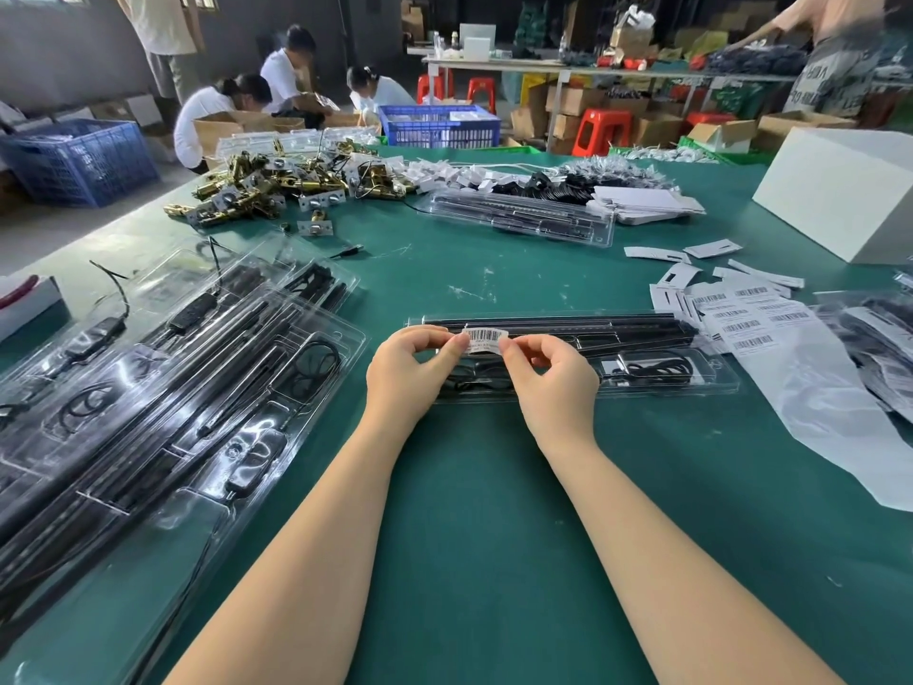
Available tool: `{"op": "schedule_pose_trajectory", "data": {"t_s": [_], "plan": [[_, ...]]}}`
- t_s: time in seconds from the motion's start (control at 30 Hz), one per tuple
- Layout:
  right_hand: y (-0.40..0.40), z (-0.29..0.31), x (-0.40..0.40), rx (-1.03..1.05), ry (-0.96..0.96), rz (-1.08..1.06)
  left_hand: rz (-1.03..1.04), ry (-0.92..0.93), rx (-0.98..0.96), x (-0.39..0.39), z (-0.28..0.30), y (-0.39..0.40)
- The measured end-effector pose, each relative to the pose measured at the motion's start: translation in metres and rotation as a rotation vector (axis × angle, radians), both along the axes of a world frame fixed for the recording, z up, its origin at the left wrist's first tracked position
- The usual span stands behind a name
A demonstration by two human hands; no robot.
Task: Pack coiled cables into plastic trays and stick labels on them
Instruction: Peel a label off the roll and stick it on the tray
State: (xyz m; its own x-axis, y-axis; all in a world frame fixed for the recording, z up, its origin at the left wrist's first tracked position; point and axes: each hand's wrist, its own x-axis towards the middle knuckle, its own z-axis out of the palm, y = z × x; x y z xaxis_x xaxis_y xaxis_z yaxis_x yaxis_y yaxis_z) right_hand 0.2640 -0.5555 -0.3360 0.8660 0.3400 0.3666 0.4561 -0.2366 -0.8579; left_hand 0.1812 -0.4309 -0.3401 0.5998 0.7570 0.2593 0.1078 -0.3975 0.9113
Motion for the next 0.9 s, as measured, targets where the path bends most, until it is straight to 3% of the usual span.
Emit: {"op": "schedule_pose_trajectory", "data": {"t_s": [0.17,0.3,0.73,0.83,0.9], "plan": [[0.001,-0.001,0.002,-0.061,-0.03,-0.018,0.059,0.039,0.079,0.0,0.0,-0.003],[0.003,-0.002,0.003,-0.15,-0.055,-0.044,0.178,0.172,0.202,0.001,0.0,-0.006],[0.008,-0.008,0.004,-0.304,-0.132,-0.088,0.225,0.319,0.194,-0.002,0.001,-0.008],[0.007,-0.01,0.002,-0.313,-0.213,-0.106,0.192,0.342,0.182,-0.003,0.0,-0.006],[0.008,-0.012,-0.003,-0.391,-0.325,-0.063,0.167,0.294,0.272,-0.003,-0.001,-0.01]]}}
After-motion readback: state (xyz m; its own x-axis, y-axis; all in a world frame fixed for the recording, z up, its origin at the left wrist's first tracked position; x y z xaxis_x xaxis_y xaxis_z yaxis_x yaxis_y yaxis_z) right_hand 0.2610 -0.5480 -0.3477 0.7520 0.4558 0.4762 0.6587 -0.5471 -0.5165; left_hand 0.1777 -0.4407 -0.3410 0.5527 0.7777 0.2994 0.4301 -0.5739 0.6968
